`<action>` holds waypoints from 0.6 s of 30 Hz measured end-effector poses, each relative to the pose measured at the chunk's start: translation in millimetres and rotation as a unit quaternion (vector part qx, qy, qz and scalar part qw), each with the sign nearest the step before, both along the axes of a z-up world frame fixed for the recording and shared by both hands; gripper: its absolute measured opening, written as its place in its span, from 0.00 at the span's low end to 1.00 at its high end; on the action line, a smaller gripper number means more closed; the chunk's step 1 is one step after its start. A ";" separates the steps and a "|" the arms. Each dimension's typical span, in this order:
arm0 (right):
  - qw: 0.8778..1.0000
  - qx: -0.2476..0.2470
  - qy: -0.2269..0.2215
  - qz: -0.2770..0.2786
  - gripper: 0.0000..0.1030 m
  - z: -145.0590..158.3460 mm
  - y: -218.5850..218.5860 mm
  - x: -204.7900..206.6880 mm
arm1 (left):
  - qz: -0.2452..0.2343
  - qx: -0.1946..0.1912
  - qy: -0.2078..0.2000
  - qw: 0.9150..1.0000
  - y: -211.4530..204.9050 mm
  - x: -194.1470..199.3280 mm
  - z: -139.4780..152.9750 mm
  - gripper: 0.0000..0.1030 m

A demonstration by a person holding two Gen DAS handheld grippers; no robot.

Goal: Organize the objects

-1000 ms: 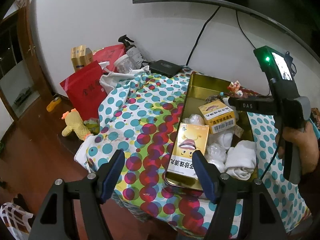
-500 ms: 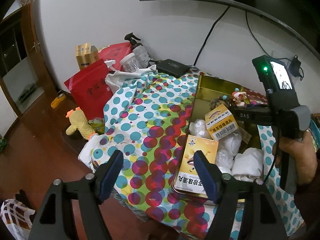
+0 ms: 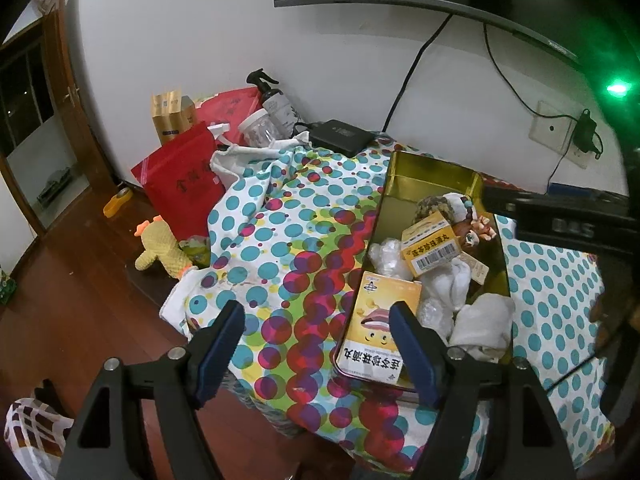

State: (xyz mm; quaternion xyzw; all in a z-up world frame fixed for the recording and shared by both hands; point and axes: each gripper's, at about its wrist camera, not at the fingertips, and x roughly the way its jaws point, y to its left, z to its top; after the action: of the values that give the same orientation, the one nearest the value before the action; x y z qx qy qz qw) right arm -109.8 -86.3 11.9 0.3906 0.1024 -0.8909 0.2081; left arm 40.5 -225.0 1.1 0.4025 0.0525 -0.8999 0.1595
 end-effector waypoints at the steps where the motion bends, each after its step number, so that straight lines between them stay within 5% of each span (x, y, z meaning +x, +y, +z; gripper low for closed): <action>1: 1.000 -0.003 -0.001 -0.004 0.99 11.8 -16.2 5.8 | -0.001 0.000 -0.002 1.000 1.3 0.7 1.0 0.79; 11: 0.999 -0.026 -0.014 -0.038 1.00 18.3 25.9 58.4 | -0.015 -0.012 -0.008 1.000 21.8 17.4 11.0 0.80; 18: 0.998 -0.020 0.030 -0.055 1.00 34.6 57.2 108.8 | -0.028 -0.033 0.018 0.999 43.8 35.5 23.5 0.80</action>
State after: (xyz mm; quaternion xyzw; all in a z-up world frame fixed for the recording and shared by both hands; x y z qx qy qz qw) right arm -0.9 -29.2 46.5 0.3641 0.0692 -0.9143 0.1631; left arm 75.9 -181.2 24.6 0.3817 0.0147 -0.9125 0.1460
